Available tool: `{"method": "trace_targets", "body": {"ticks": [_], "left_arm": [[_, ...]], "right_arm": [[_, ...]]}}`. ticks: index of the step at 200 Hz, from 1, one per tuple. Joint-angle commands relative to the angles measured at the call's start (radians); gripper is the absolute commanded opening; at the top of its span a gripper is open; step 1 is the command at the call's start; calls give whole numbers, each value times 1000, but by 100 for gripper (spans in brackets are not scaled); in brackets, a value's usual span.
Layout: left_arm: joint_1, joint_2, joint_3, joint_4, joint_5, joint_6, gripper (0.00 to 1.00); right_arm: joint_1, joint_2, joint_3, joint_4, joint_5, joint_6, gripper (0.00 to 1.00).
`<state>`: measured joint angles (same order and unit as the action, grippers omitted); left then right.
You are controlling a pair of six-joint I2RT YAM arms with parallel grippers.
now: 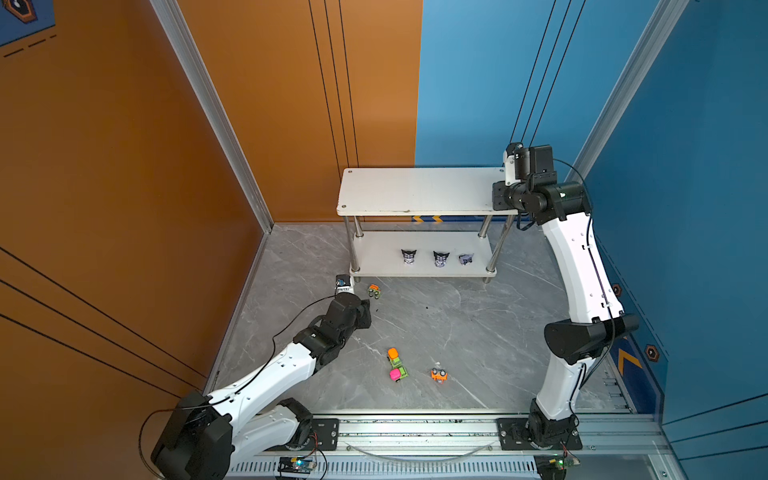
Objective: Place and organize the plastic toys onto the shelf
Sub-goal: 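Raise the held truck with the right gripper over the top shelf board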
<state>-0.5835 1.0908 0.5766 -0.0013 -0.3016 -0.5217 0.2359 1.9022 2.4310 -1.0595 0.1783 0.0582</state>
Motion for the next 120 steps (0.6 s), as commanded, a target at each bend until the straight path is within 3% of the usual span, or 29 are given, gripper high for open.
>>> {"method": "trace_targets", "body": {"ticks": [1,120], "left_arm": [[-9,13,27,-6,8,-6,53],[-11,47,49,-1,15,-4,53]], "right_arm": [[-17,26,2,-27,-28,32,18],[-46,69,1,0,-67,107,29]]}}
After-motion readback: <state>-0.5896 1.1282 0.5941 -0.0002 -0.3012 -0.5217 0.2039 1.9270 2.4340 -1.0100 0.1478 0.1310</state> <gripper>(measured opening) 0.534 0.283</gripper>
